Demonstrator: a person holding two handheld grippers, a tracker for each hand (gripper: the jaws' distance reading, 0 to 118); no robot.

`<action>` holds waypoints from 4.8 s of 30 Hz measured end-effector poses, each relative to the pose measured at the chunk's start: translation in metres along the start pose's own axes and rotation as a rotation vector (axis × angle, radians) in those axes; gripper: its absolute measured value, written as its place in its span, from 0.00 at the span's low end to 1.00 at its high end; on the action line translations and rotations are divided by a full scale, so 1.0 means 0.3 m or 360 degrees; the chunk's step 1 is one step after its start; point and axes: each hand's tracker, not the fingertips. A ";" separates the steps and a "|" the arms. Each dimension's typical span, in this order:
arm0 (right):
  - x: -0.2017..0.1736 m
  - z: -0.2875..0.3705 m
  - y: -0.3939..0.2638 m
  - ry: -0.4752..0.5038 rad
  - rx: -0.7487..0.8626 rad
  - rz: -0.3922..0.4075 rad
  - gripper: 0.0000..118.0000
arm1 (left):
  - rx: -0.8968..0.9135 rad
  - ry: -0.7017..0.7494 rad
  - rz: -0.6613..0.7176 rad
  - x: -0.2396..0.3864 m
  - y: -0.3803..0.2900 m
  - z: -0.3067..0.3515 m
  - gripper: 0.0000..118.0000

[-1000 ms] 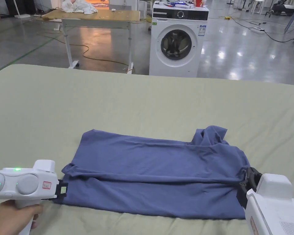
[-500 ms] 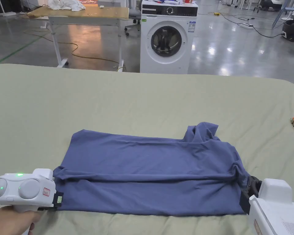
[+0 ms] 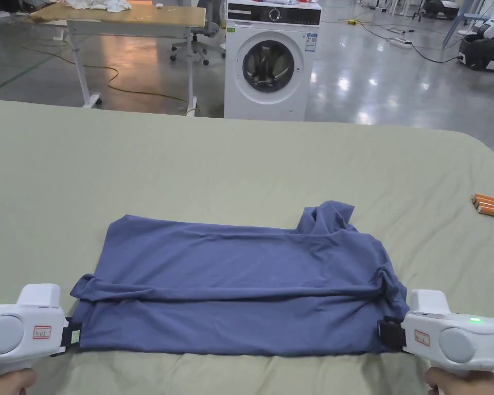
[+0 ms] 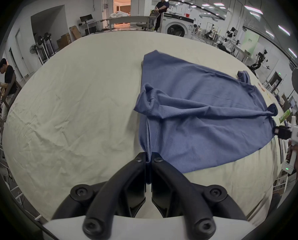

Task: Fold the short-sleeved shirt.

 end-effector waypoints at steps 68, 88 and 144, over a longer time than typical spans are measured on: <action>-0.329 0.479 0.024 -0.0131 0.1030 0.0002 0.26 | 0.0948 -0.0109 -0.0153 0.229 -0.013 0.244 0.18; -0.450 0.380 0.070 -0.0044 0.1134 0.0069 0.00 | 0.0399 -0.0022 -0.0079 0.001 0.337 -0.084 0.00; 0.043 -0.309 0.441 -0.0055 -0.0221 0.0064 0.02 | 0.0335 -0.0064 -0.0107 0.006 0.207 -0.035 0.00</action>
